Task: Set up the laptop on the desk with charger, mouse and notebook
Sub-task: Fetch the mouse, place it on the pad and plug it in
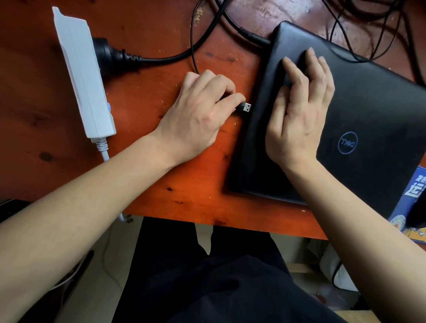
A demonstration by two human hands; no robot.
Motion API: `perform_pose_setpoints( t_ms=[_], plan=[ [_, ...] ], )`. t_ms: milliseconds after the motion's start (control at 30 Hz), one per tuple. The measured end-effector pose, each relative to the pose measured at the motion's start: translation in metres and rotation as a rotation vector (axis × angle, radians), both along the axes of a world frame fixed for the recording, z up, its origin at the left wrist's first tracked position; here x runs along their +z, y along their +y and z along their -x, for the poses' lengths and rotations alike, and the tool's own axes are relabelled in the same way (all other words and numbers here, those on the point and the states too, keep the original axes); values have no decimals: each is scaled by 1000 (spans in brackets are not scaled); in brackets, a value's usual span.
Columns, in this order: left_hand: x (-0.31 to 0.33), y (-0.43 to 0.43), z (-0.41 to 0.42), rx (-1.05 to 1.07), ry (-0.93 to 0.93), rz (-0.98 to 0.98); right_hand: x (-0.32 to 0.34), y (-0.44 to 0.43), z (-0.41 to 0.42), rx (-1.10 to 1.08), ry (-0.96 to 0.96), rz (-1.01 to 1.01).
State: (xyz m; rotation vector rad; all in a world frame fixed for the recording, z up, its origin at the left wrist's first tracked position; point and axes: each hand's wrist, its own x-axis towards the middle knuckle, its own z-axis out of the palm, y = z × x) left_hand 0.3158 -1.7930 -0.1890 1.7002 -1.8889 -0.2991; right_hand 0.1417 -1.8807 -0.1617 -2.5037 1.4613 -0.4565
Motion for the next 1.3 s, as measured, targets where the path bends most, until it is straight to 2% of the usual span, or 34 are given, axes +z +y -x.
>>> perform_pose_setpoints(
  t_ms=[200,467,1067,1133,1300],
  plan=[
    [3,-10,3,-68,-22,43,0,0,-1,-2,-2,7],
    [3,-9,4,-40,32,23,0,-1,-1,-1,-8,-9],
    [11,-6,12,-84,114,155,-5,-3,3,14,-75,-11],
    [13,-5,12,-3,102,132,-4,-2,3,21,-105,-18],
    [33,-4,14,420,103,-39,2,-4,3,12,-107,-95]
  ],
)
